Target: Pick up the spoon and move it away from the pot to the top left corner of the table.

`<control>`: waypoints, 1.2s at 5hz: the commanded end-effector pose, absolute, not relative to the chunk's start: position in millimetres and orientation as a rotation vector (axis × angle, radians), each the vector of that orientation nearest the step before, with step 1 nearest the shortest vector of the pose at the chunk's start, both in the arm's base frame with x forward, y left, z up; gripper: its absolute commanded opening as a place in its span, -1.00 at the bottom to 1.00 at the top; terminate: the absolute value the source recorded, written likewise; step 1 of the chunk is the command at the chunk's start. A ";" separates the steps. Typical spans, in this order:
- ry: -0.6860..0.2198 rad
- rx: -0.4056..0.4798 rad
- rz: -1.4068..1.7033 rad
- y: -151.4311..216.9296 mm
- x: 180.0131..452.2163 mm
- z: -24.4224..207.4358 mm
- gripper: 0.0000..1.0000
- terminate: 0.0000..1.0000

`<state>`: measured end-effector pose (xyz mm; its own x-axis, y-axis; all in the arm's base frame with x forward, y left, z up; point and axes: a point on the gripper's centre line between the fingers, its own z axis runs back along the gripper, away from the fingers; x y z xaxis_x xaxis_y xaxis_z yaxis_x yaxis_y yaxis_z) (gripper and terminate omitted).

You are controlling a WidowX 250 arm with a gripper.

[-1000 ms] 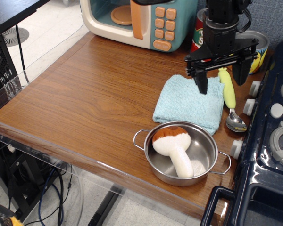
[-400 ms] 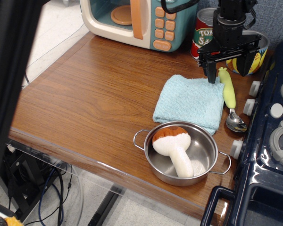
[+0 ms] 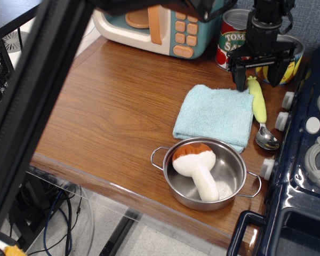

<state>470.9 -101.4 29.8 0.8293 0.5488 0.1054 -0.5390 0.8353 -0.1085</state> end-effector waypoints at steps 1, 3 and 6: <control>-0.199 -0.098 0.514 -111.0 488.2 48.8 1.00 -1.00; -0.197 -0.074 0.496 -111.3 483.8 40.8 -1.00 -1.00; -0.224 -0.101 0.455 -110.0 472.1 74.6 -1.00 -1.00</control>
